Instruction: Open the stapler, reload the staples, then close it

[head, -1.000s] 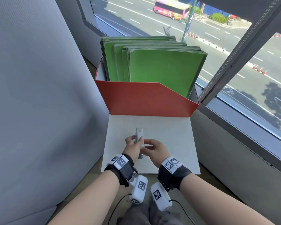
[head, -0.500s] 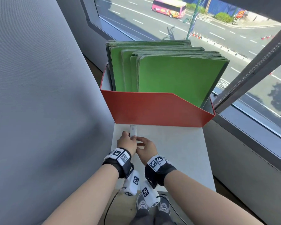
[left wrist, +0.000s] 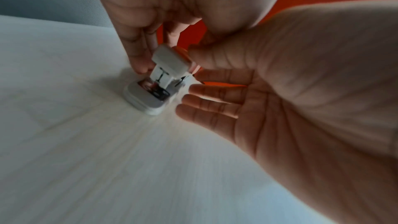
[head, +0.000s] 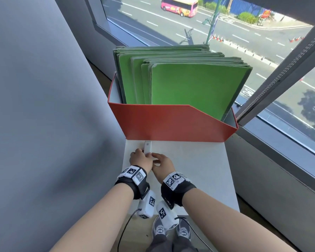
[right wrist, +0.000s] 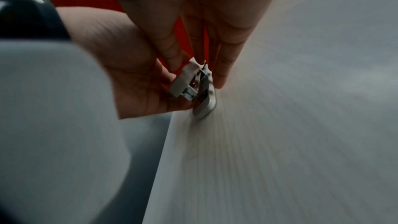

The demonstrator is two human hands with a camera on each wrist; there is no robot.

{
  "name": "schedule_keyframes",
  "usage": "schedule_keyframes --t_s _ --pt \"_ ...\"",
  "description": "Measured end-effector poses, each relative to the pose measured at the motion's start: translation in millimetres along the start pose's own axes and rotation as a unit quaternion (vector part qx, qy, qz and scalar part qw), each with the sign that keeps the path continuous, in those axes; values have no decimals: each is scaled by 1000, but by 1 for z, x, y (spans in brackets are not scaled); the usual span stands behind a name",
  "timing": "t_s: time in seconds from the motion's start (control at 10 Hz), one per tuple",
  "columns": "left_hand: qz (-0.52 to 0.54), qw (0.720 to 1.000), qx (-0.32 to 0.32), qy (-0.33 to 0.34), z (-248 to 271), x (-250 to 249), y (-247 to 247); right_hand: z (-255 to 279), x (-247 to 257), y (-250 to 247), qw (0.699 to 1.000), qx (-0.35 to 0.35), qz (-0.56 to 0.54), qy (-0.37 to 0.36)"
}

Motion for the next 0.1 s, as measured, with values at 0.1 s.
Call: schedule_keyframes --t_s 0.1 --pt "24 1000 0 11 9 13 4 18 16 -17 1000 -6 1 -19"
Point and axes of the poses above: each hand's wrist, its own z-axis away from the middle knuckle, its own y-axis out of the palm, x = y × z, the point moved 7 cm from there along -z, towards the middle knuckle, and after that the axes turned 15 degrees about -z, right-handed, at the moved point
